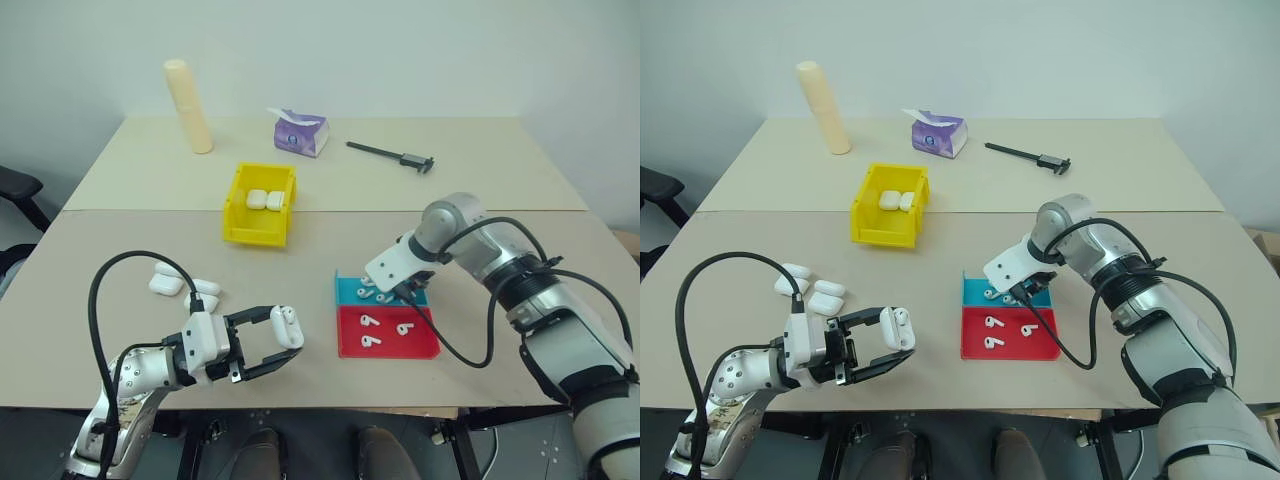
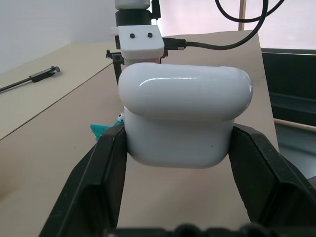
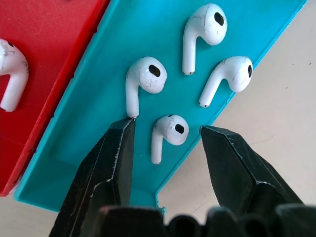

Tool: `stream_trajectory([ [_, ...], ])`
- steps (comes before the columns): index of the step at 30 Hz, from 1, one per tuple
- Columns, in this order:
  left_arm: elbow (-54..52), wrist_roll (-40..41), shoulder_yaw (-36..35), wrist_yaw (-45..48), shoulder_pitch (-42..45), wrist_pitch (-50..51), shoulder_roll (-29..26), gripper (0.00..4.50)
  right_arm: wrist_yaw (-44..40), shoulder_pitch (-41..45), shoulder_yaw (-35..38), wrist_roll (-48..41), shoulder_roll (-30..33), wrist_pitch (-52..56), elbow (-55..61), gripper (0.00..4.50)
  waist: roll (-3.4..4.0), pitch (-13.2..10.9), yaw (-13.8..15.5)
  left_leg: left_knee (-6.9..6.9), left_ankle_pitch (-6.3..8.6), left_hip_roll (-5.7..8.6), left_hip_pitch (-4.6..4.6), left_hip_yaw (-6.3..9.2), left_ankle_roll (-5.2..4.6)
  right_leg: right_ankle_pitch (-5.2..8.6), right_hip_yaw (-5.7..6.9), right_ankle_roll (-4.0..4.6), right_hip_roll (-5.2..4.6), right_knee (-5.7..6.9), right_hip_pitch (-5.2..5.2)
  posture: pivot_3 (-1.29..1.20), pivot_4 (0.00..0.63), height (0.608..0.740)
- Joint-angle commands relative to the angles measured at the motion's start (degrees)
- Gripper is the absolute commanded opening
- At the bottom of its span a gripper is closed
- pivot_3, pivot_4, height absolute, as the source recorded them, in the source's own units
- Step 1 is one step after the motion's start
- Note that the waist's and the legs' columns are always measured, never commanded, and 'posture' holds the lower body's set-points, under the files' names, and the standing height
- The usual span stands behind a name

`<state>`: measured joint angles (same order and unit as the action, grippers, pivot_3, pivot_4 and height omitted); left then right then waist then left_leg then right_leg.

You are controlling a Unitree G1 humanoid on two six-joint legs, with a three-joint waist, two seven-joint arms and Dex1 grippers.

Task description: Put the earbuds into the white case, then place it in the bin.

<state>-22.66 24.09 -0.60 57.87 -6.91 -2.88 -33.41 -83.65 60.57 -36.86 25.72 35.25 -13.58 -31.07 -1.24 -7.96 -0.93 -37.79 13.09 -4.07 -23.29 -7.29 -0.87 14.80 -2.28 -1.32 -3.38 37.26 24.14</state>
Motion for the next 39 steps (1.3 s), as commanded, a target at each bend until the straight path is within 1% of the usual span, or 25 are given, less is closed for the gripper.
stream_trajectory([
  [1, -0.58, -0.02, 0.06, -0.28, 0.32, -1.42, 0.27, 2.78, -0.23, -0.16, 1.08, -0.06, 0.56, -0.76, 1.06, 2.03, 0.0, 0.0, 0.0, 0.0, 0.0, 0.0, 0.0, 0.0, 0.0, 0.0, 0.0, 0.0, 0.0, 0.0, 0.0, 0.0, 0.15, 0.74],
  [14, -0.3, -0.37, 0.16, -0.22, 0.42, -1.85, 0.31, 2.78, 0.48, -0.45, 0.89, 0.54, 0.44, -0.65, 1.1, 2.03, 0.0, 0.0, 0.0, 0.0, 0.0, 0.0, 0.01, -0.01, 0.0, 0.0, 0.0, 0.0, 0.0, 0.0, 0.0, 0.0, 0.15, 0.74],
  [17, -0.34, -0.51, 0.22, -0.26, 0.46, -1.74, 0.23, 2.78, 0.57, -0.58, 0.67, 0.73, 0.55, -1.16, 1.06, 1.48, 0.0, 0.0, 0.0, 0.0, 0.0, 0.0, 0.0, 0.0, 0.0, 0.0, 0.0, 0.0, 0.0, 0.0, 0.0, 0.0, 0.15, 0.74],
  [28, -0.36, -0.5, 0.22, -0.26, 0.31, -1.91, 0.16, 2.78, 0.43, -0.95, 1.05, 0.45, 0.27, -0.76, 1.21, 1.48, 0.0, 0.0, 0.0, 0.0, 0.0, 0.0, 0.02, -0.01, 0.0, 0.0, 0.0, 0.0, 0.0, 0.01, -0.02, 0.0, 0.15, 0.74],
  [39, -0.29, -0.3, -0.11, -0.06, 0.26, -1.92, -0.14, 2.78, 2.0, -0.97, 0.98, 1.44, 0.19, -0.85, 0.78, 1.48, 0.0, 0.0, -0.01, 0.0, 0.0, 0.0, 0.03, -0.01, 0.0, 0.0, -0.01, 0.0, 0.0, 0.01, -0.02, 0.0, 0.15, 0.74],
])
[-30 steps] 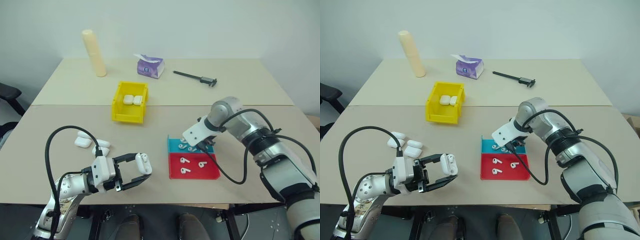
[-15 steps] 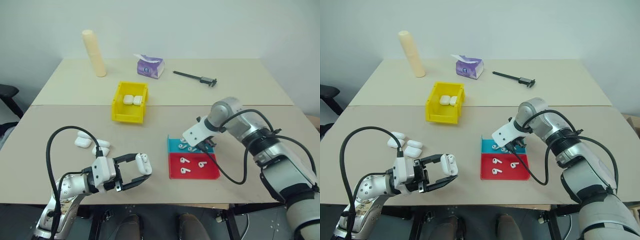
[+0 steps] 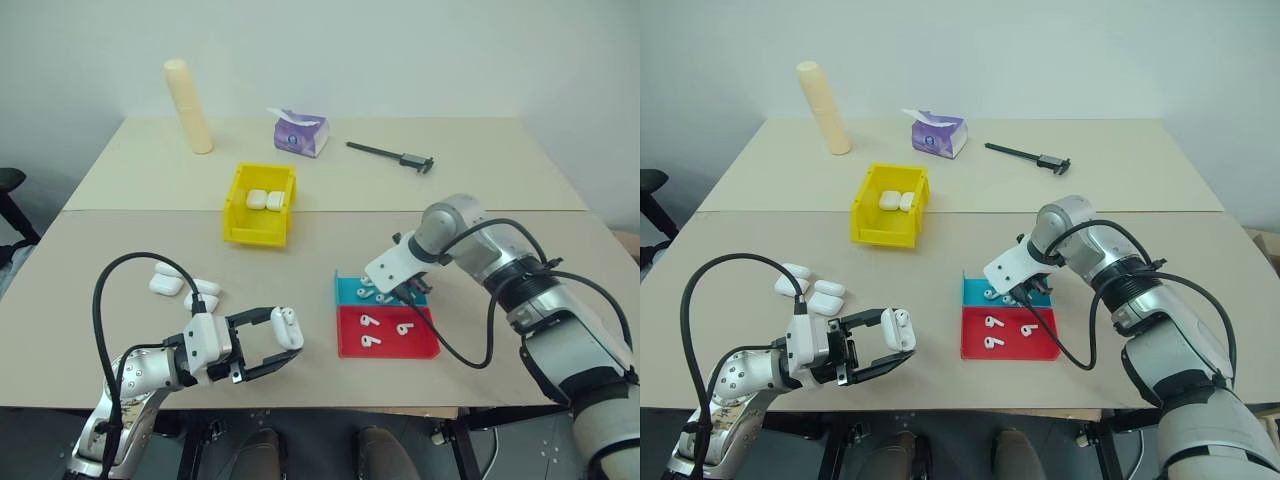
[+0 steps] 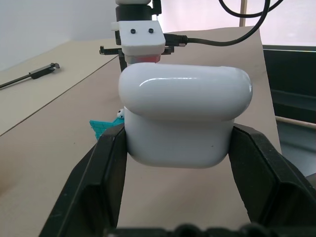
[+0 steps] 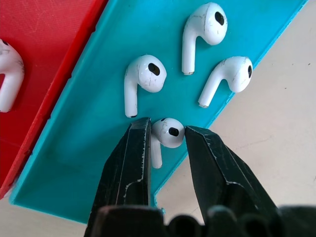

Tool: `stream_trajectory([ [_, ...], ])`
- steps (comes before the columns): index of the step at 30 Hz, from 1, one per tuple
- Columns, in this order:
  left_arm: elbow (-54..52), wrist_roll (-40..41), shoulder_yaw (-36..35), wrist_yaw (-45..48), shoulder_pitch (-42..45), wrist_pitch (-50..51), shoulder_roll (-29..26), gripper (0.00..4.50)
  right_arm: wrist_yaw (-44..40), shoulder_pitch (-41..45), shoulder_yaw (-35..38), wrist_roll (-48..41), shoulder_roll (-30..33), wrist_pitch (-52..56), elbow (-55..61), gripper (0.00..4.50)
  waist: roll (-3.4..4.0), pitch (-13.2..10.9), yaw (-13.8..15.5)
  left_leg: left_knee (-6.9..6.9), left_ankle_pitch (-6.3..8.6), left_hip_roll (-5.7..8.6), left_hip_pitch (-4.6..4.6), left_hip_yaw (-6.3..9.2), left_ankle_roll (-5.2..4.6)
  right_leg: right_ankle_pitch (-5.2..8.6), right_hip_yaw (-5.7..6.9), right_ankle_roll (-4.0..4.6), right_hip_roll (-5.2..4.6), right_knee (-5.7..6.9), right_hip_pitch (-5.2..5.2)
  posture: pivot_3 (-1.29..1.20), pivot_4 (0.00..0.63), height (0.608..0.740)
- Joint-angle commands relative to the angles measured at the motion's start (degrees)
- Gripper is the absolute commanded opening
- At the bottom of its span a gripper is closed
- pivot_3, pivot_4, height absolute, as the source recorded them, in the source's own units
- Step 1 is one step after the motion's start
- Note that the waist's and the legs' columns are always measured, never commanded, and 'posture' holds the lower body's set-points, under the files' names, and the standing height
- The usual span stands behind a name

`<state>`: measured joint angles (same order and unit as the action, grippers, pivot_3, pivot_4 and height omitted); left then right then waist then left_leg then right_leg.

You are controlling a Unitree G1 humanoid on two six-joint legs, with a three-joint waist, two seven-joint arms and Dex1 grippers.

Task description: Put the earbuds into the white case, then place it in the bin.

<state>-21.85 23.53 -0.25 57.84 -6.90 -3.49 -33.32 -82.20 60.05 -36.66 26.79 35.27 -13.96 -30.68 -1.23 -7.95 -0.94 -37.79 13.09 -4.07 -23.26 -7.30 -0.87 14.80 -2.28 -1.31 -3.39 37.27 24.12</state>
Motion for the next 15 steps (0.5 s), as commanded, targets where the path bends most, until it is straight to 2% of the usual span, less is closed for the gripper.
stream_trajectory([
  [1, -1.07, 0.26, -0.45, -0.04, 0.3, -1.3, -0.23, 2.78, 0.51, -0.46, 0.73, 0.34, 0.25, -0.8, 0.22, 1.48, 0.0, 0.0, 0.0, 0.0, 0.0, 0.0, 0.0, 0.0, 0.0, 0.0, 0.0, 0.0, 0.0, 0.0, 0.0, 0.0, 0.15, 0.74],
  [3, -0.98, 0.18, -0.38, -0.07, 0.41, -1.41, -0.16, 2.78, 0.52, -0.58, 0.8, 0.17, 0.3, -0.94, 0.11, 1.48, 0.0, 0.0, 0.0, 0.0, 0.0, 0.0, 0.0, 0.0, 0.0, 0.0, 0.0, 0.0, 0.0, 0.01, 0.0, 0.0, 0.15, 0.74],
  [5, -1.01, 0.23, -0.4, -0.02, 0.42, -1.3, -0.24, 2.78, 0.41, -0.76, 0.86, 0.04, 0.39, -0.96, 0.27, 1.1, 0.0, 0.0, -0.01, 0.0, 0.0, 0.0, 0.0, 0.0, 0.0, 0.0, 0.0, 0.0, 0.0, 0.0, 0.0, 0.0, 0.15, 0.74],
  [15, -0.8, 0.3, -0.3, 0.13, 0.91, -1.18, -0.33, 2.78, 0.46, -1.31, 1.7, 0.24, 0.33, -0.37, 0.89, 1.1, 0.0, 0.0, 0.02, 0.0, 0.0, 0.0, 0.01, 0.0, 0.0, 0.0, 0.0, 0.0, 0.0, 0.0, -0.01, 0.0, 0.15, 0.74],
])
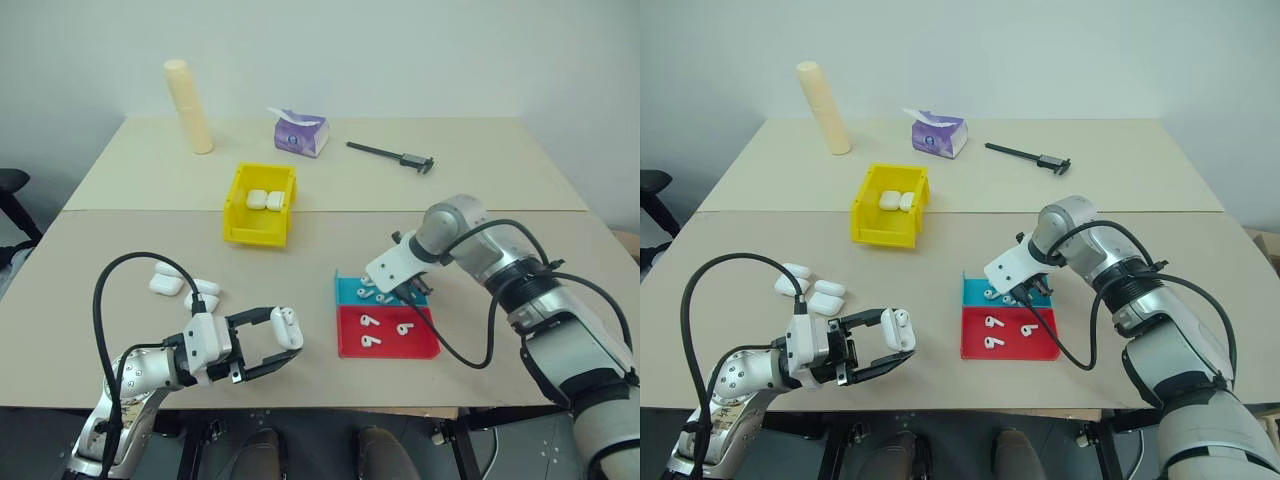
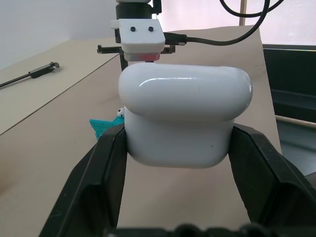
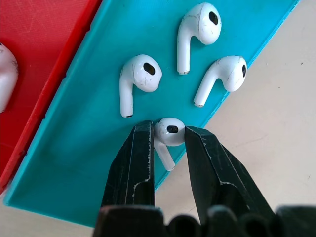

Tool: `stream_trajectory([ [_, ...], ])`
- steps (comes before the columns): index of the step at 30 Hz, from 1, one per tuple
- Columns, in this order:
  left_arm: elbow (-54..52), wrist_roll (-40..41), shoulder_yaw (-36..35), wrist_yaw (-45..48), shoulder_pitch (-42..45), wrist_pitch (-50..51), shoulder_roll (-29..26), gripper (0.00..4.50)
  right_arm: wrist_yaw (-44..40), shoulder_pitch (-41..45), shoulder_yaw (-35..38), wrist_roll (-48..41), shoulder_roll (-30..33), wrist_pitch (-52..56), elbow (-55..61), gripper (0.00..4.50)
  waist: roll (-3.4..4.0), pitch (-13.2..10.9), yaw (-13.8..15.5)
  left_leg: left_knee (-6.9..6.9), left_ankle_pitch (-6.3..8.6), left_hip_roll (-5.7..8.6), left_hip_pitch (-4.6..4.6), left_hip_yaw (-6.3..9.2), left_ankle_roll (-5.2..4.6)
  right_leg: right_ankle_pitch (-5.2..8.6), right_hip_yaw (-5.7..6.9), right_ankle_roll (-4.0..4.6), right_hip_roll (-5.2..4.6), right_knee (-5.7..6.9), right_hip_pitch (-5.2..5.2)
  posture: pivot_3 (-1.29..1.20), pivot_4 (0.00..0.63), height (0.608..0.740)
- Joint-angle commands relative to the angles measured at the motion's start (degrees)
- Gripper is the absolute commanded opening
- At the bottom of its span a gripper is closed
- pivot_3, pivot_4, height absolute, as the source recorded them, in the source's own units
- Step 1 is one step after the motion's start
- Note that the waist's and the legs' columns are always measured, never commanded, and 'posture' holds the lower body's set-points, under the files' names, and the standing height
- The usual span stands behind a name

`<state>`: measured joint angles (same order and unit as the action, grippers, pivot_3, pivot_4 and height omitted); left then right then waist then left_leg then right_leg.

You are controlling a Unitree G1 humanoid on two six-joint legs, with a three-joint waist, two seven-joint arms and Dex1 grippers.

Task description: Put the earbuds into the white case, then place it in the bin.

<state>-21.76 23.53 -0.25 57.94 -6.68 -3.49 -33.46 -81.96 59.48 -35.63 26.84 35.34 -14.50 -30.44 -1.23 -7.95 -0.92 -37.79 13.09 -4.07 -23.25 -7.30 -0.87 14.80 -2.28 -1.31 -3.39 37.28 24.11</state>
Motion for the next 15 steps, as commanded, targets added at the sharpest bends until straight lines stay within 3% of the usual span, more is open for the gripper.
stream_trajectory([
  [1, -0.86, 0.3, -0.28, 0.05, 0.73, -1.17, -0.18, 2.78, 0.34, -0.77, 0.72, 0.22, 0.25, 0.28, 0.7, 1.1, 0.0, 0.0, 0.0, 0.0, 0.0, 0.0, 0.0, 0.0, 0.0, 0.0, 0.0, 0.0, 0.0, 0.0, 0.0, 0.0, 0.15, 0.74],
  [7, -0.69, 0.89, -0.33, 0.18, 1.66, -0.96, 0.0, 2.78, -1.19, -1.36, 3.46, -2.67, 0.85, 3.59, 5.03, 1.1, 0.0, 0.0, 0.04, 0.0, 0.0, 0.0, -0.02, 0.0, 0.0, 0.0, 0.0, 0.0, 0.0, 0.0, 0.01, 0.0, 0.15, 0.74],
  [15, -0.15, 2.49, -0.2, 0.72, 4.2, 0.05, 0.15, 2.78, -3.13, -3.57, 12.86, -11.4, 3.97, 18.4, 18.61, 1.1, 0.0, 0.0, 0.13, 0.0, 0.0, 0.0, -0.06, 0.01, 0.0, 0.0, 0.01, 0.0, -0.01, -0.01, 0.04, 0.0, 0.15, 0.74],
])
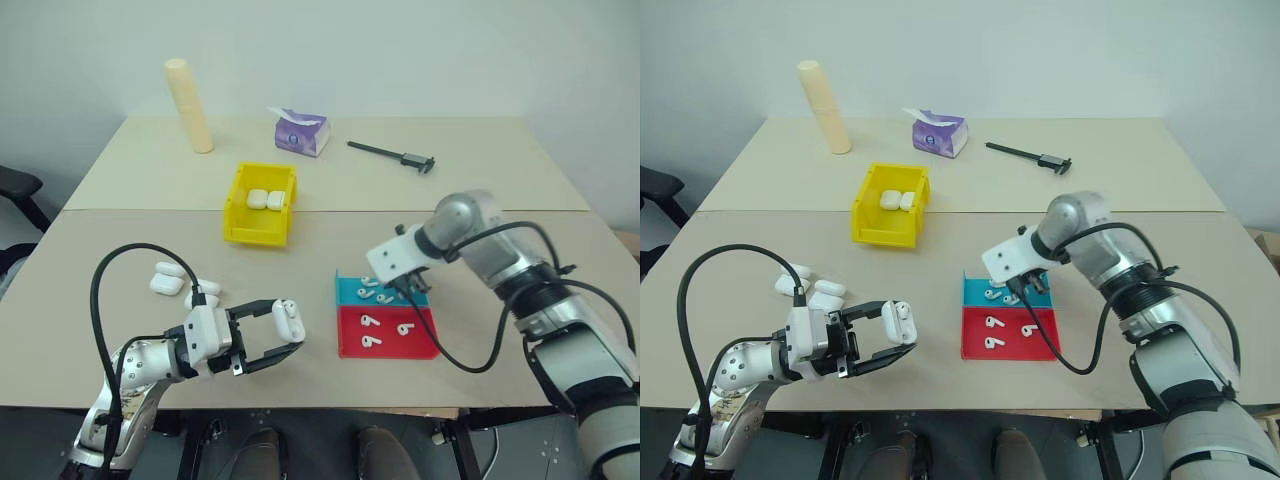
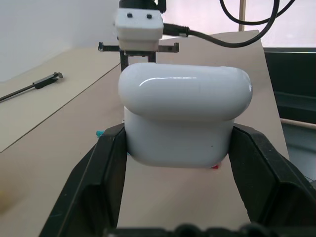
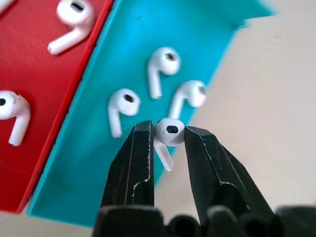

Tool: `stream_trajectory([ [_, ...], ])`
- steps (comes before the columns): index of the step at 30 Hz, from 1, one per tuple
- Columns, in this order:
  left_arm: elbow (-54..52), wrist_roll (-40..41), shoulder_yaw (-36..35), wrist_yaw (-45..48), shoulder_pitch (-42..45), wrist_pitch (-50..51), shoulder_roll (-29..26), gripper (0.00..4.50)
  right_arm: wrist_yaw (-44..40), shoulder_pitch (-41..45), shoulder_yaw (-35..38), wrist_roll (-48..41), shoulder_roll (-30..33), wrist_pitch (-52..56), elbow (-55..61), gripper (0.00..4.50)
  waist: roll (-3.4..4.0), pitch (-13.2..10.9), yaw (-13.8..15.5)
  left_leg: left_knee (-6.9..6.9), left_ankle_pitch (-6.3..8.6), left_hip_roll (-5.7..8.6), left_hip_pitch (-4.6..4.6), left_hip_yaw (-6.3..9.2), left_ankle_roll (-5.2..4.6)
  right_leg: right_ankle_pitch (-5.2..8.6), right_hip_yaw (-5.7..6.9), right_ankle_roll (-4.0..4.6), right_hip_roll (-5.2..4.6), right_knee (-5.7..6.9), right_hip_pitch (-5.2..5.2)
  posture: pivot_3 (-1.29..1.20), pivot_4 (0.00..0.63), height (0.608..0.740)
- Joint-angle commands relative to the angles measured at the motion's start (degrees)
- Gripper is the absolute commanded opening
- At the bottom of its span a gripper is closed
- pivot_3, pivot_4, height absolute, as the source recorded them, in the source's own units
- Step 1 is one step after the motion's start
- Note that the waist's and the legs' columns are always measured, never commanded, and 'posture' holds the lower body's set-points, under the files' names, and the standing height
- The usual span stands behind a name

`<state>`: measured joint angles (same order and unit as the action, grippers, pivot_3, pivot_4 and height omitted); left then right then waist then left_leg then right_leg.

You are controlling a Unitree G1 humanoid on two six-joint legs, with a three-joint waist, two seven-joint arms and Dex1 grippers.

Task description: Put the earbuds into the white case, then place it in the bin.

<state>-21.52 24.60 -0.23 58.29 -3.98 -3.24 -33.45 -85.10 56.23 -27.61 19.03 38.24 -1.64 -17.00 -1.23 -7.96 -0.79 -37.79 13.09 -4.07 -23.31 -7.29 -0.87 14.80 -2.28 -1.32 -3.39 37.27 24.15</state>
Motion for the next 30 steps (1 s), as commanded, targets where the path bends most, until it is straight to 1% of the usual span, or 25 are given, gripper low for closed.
stream_trajectory([
  [1, -0.42, 2.02, -0.19, 0.42, 2.13, 0.11, 0.33, 2.78, 0.57, -0.81, 7.02, -5.33, 1.22, 8.93, 7.06, 1.1, 0.0, 0.0, 0.03, 0.0, 0.0, 0.0, 0.0, 0.0, 0.0, 0.0, 0.0, 0.0, 0.0, 0.0, 0.0, 0.0, 0.15, 0.74],
  [4, -0.86, 3.65, -0.01, 0.56, 4.08, 1.2, 0.88, 2.78, 2.01, -2.22, 13.78, -11.62, 1.22, 20.73, 13.18, 1.1, 0.0, 0.0, 0.08, 0.0, -0.01, 0.0, 0.0, 0.01, 0.01, 0.0, 0.0, 0.0, 0.0, 0.03, 0.0, 0.0, 0.15, 0.74],
  [7, -1.89, 6.46, 0.35, 0.19, 7.83, 3.9, 1.67, 2.78, 5.25, -4.05, 25.5, -23.67, -0.34, 39.99, 23.03, 1.1, 0.0, 0.0, 0.14, -0.01, 0.0, 0.01, -0.07, 0.06, 0.01, -0.01, 0.0, 0.0, 0.0, 0.03, 0.04, 0.0, 0.15, 0.74],
  [10, -2.43, 9.12, 0.99, 0.45, 11.75, 6.64, 2.44, 2.78, 9.48, -7.51, 36.26, -34.28, -1.71, 52.43, 32.37, 1.1, -0.01, 0.0, 0.45, -0.02, 0.0, 0.02, -0.11, 0.24, 0.01, -0.01, 0.08, -0.01, 0.0, 0.0, 0.0, 0.0, 0.15, 0.74],
  [11, -2.25, 10.01, 1.87, 0.7, 13.77, 7.63, 3.16, 2.78, 11.96, -8.39, 42.49, -39.87, -4.3, 59.26, 36.14, 1.1, -0.02, 0.01, 0.59, -0.02, 0.0, 0.02, -0.12, 0.33, 0.01, -0.01, 0.08, -0.01, 0.0, -0.01, -0.01, 0.0, 0.15, 0.74],
  [13, -1.88, 11.21, 2.83, 0.94, 16.48, 9.42, 4.06, 2.78, 16.45, -9.39, 50.44, -48.04, -8.07, 68.53, 41.15, 1.1, -0.02, 0.01, 0.65, -0.04, 0.0, 0.03, -0.1, 0.47, 0.01, -0.02, 0.1, -0.03, 0.0, -0.03, -0.08, 0.0, 0.15, 0.74],
  [17, 0.09, 12.26, 4.69, 1.51, 21.98, 11.98, 6.13, 2.78, 24.88, -12.94, 63.02, -63.61, -16.55, 79.32, 50.29, 1.1, -0.02, 0.01, 0.56, -0.04, 0.0, 0.05, -0.06, 0.55, 0.01, -0.04, 0.05, -0.06, 0.02, 0.01, -0.1, 0.0, 0.15, 0.74],
  [18, 0.55, 12.13, 4.92, 1.62, 22.96, 12.41, 6.39, 2.78, 27.1, -13.27, 65.18, -67.13, -18.18, 81.35, 51.32, 1.1, -0.02, 0.01, 0.47, -0.03, 0.0, 0.05, -0.07, 0.59, 0.01, -0.04, 0.08, -0.06, 0.05, -0.01, -0.12, 0.0, 0.15, 0.74],
  [20, 1.42, 12.16, 5.05, 2.0, 24.74, 13.09, 6.76, 2.78, 32.26, -14.05, 67.88, -73.66, -21.49, 83.33, 53.22, 1.1, -0.01, 0.01, 0.15, -0.03, -0.01, 0.06, -0.09, 0.59, 0.01, -0.04, 0.04, -0.06, 0.06, 0.01, -0.09, 0.0, 0.15, 0.74],
  [23, 2.05, 12.37, 4.98, 2.2, 26.6, 13.87, 7.17, 2.78, 37.7, -18.19, 67.74, -81.92, -22.66, 81.66, 56.96, 1.1, -0.01, 0.01, -0.02, -0.03, -0.01, 0.07, -0.08, 0.61, 0.01, -0.03, 0.05, -0.06, 0.06, 0.02, -0.1, 0.0, 0.15, 0.74],
  [26, 2.65, 12.61, 4.62, 2.51, 27.74, 13.96, 7.71, 2.78, 43.14, -21.32, 64.95, -88.26, -22.6, 79.34, 56.65, 1.1, -0.02, 0.01, -0.14, -0.02, -0.01, 0.08, -0.12, 0.63, 0.01, -0.03, 0.04, -0.08, 0.05, -0.03, -0.1, 0.0, 0.15, 0.74],
  [30, 2.22, 12.77, 4.5, 2.2, 28.11, 14.86, 7.97, 2.78, 46.84, -25.05, 59.75, -91.04, -21.33, 74.49, 56.68, 1.1, -0.01, 0.01, -0.22, -0.02, -0.01, 0.09, -0.11, 0.67, 0.0, -0.04, 0.04, -0.11, 0.06, -0.04, -0.12, 0.0, 0.15, 0.74],
])
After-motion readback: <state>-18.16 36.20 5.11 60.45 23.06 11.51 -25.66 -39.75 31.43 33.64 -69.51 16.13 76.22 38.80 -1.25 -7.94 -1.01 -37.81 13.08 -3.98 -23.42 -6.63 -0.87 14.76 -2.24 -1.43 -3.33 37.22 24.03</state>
